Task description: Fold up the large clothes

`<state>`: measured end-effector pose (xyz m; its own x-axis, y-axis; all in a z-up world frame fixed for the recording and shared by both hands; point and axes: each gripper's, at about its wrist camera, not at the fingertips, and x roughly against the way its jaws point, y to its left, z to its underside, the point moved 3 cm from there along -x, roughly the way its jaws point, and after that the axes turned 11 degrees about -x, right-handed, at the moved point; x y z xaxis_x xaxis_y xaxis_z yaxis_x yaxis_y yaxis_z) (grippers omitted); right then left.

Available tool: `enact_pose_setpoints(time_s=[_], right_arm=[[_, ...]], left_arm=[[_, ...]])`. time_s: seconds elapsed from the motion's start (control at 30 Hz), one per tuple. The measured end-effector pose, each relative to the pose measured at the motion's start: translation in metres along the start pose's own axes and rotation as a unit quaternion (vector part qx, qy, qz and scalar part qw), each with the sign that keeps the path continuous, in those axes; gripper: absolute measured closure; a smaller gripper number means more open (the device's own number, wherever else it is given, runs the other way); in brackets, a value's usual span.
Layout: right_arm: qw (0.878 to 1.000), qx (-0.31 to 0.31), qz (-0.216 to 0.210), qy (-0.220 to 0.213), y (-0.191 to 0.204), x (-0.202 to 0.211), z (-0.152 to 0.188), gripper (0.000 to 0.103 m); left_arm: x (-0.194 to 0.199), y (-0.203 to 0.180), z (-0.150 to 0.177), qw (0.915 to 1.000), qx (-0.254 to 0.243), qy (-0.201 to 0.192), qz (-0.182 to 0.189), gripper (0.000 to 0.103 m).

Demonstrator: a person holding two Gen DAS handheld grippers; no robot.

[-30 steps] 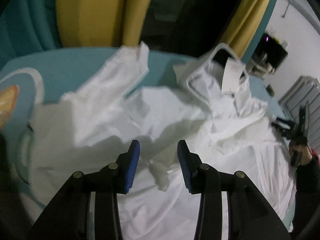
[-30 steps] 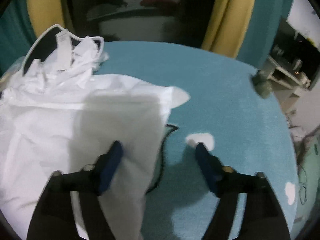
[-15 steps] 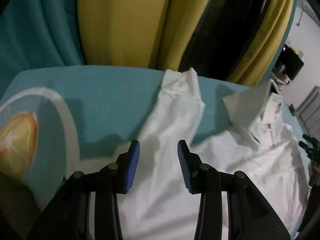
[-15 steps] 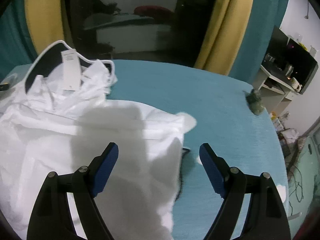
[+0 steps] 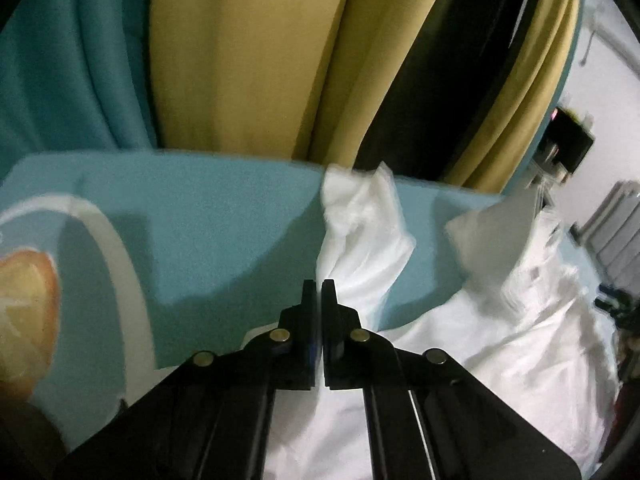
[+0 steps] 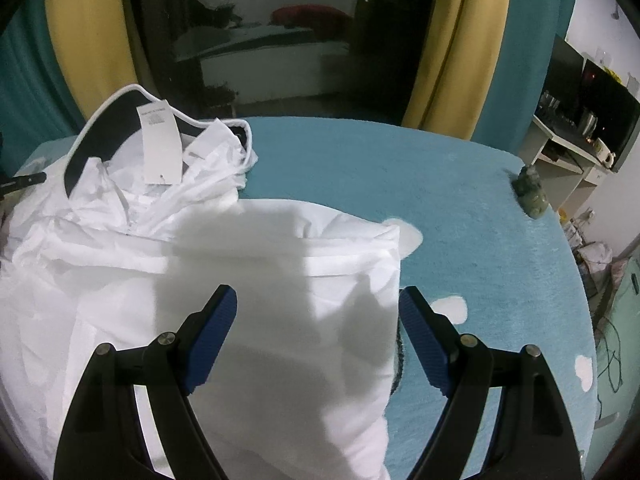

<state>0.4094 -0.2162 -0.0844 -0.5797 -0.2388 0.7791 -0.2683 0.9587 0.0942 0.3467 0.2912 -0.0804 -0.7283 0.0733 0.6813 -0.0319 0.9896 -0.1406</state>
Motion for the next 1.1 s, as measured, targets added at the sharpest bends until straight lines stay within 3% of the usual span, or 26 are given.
enact_pose_setpoints(time_s=[0.2,0.47,0.67,0.8,0.87,0.9,0.93,1.0,1.1], right_arm=[[1.000,0.000,-0.024,-0.018,0.008,0.021,0.001,0.020],[0.998,-0.012,-0.052,-0.035,-0.005,0.052,0.015,0.020],[0.997,-0.033,-0.052,-0.042,-0.037,0.069,0.031,0.020],[0.997,-0.049,-0.048,-0.042,-0.057,0.076,0.042,0.020],[0.997,-0.055,-0.044,-0.041,-0.067,0.078,0.047,0.020],[0.996,-0.060,-0.044,-0.041,-0.072,0.079,0.048,0.020],[0.996,-0.064,-0.044,-0.041,-0.075,0.079,0.049,0.020],[0.995,-0.071,-0.047,-0.041,-0.079,0.079,0.050,0.020],[0.995,-0.067,-0.061,-0.041,-0.074,0.074,0.048,0.020]], left_arm=[[0.080,-0.036,-0.038,0.9930,-0.013,-0.116,0.022,0.100],[0.122,-0.129,-0.068,0.9811,-0.070,-0.171,0.058,0.100],[0.105,-0.204,-0.062,0.9745,-0.110,-0.152,0.123,0.100],[0.068,-0.245,-0.044,0.9713,-0.120,-0.100,0.179,0.099],[0.044,-0.258,-0.034,0.9716,-0.114,-0.054,0.200,0.082],[0.035,-0.261,-0.028,0.9716,-0.104,-0.036,0.210,0.059],[0.029,-0.261,-0.022,0.9698,-0.096,-0.027,0.223,0.045],[0.021,-0.255,-0.014,0.9685,-0.090,-0.021,0.231,0.045],[0.027,-0.230,0.001,0.9758,-0.074,-0.020,0.205,0.045]])
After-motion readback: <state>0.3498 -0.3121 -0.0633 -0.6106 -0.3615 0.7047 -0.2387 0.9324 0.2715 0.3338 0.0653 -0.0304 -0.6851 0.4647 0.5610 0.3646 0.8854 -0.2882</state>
